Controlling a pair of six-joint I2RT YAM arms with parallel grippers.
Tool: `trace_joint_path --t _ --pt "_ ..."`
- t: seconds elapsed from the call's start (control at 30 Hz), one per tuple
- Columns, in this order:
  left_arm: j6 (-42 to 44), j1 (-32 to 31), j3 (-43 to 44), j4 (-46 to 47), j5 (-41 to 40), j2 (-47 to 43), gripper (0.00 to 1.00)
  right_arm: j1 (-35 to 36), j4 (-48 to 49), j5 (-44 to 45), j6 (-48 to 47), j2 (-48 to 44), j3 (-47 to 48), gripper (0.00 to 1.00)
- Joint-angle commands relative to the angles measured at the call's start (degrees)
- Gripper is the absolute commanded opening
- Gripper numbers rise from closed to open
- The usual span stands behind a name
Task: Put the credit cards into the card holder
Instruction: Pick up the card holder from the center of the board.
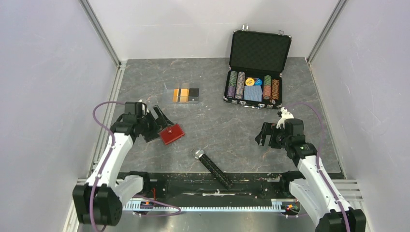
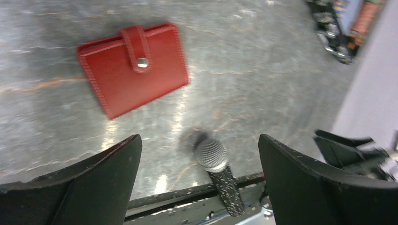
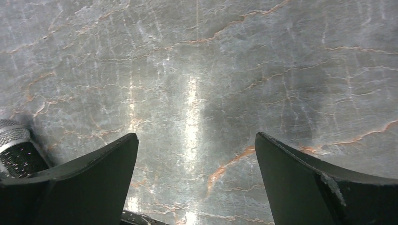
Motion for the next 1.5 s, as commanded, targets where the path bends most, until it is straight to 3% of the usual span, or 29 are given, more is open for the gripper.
trace_joint_path --t 0.0,0.13,0.3,0.43,0.5,0.6,0.77,1.2,1.47 --pt "4.64 0.03 5.19 -9.05 -10.16 7.86 1.0 0.07 1.97 -5.48 1.93 0.1 0.18 0.98" --pt "6.8 0.12 6.52 -9.29 -9.5 17.61 0.97 0.14 3.06 -8.11 3.8 0.09 -1.44 0.98" --pt "7.19 0.06 5.72 -3.99 -6.66 26.66 0.83 0.24 3.35 -8.94 4.82 -0.94 -3.33 0.98" --pt "6.67 0.11 5.02 -1.03 -5.51 29.46 0.68 0.24 3.04 -9.33 4.84 -1.37 -3.32 0.98" --pt "6.31 0.11 4.59 0.18 -5.12 29.42 0.66 0.22 2.95 -9.45 4.81 -1.36 -3.08 0.98" --pt "6.39 0.11 4.41 0.67 -5.55 29.55 0.47 0.2 2.93 -10.24 4.52 -1.22 -2.48 0.98" --pt "8.61 0.08 4.01 0.89 -6.16 29.42 0.04 0.26 3.21 -12.13 4.07 -1.1 -1.11 0.98" --pt "8.04 -1.01 2.89 1.02 3.43 12.21 0.02 3.39 8.25 -19.38 9.41 0.07 1.74 0.98" --pt "3.52 -7.01 2.37 3.93 5.35 6.15 0.02 15.46 21.53 -18.34 20.33 4.97 1.75 0.98"
